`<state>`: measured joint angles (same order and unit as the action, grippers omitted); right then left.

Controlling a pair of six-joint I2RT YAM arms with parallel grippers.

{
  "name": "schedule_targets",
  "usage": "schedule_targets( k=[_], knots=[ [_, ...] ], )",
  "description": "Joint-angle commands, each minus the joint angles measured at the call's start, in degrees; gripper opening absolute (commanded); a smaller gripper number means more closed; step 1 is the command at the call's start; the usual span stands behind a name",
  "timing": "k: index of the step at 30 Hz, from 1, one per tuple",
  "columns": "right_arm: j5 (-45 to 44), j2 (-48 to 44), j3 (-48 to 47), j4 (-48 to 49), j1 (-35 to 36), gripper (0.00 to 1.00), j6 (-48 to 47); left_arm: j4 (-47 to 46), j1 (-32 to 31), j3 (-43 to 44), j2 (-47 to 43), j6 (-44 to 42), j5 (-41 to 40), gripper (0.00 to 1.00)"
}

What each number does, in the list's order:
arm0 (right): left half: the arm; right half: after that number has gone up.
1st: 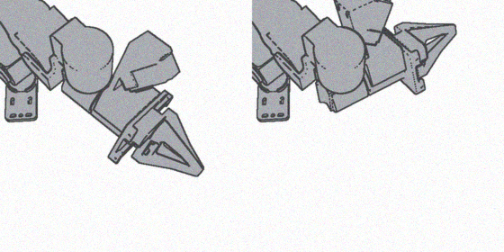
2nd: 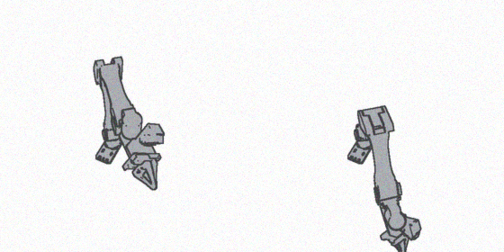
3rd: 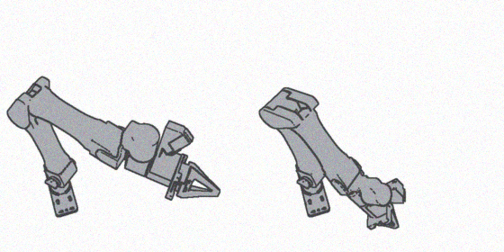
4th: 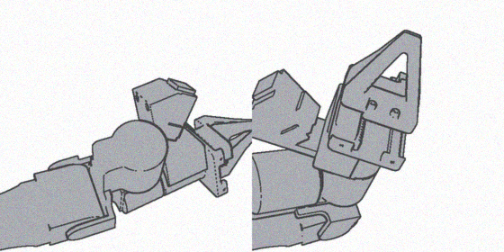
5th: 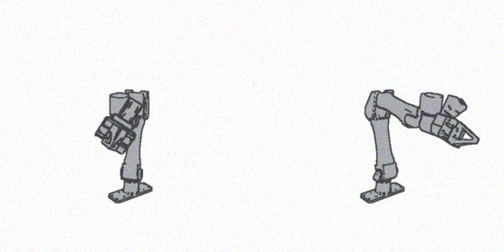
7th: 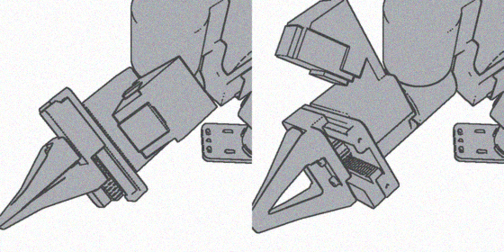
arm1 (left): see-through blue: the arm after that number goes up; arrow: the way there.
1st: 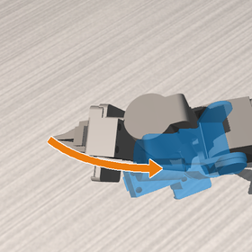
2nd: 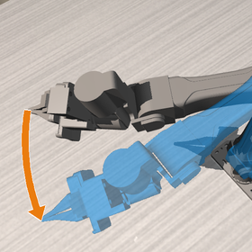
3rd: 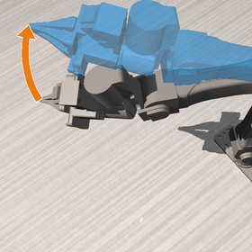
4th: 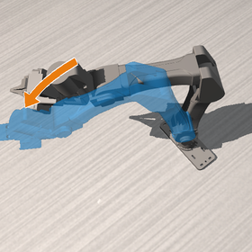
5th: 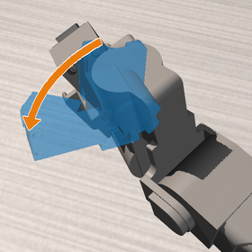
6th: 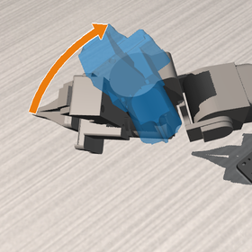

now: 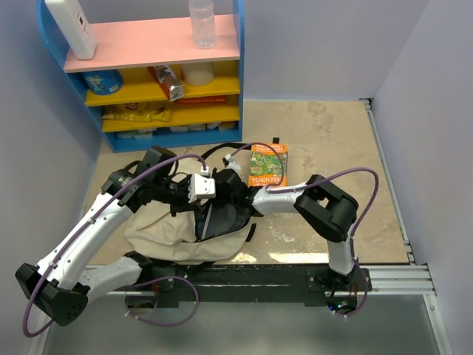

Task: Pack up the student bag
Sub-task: Place the book in the student bag.

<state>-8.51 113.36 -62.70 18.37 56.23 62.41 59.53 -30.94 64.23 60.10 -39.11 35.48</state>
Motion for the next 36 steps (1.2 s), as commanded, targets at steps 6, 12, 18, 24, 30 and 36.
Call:
schedule_targets(
  k=[6, 12, 18, 24, 30, 36],
  knots=[
    [-1.25, -7.53, 8.03, -6.41, -4.9, 0.34, -6.33, -4.77, 0.88, -7.89, -2.35, -5.71, -12.98, 0.0],
    [4.73, -15.35, 8.73, -7.28, -6.12, 0.45, -10.38, -8.28, 1.32, -7.63, -3.49, -3.7, -17.81, 0.0],
    [4.47, -26.25, 8.73, -15.89, -13.15, 0.47, -14.15, -8.64, 1.5, -1.92, -2.44, -2.29, -19.23, 0.0],
    [2.64, -32.23, 8.47, -24.33, -23.26, 0.59, -21.08, -3.9, 1.58, 1.43, -0.51, -1.93, -12.74, 0.0],
    [1.04, -33.82, 10.05, -27.16, -31.08, 0.77, -26.19, -2.22, 1.5, -0.86, -1.12, -0.88, -9.13, 0.0],
    [-2.91, -31.71, 10.57, -28.74, -33.55, 0.79, -28.75, -1.7, 1.41, -0.42, -0.51, -0.35, -7.1, 0.0]
  ],
)
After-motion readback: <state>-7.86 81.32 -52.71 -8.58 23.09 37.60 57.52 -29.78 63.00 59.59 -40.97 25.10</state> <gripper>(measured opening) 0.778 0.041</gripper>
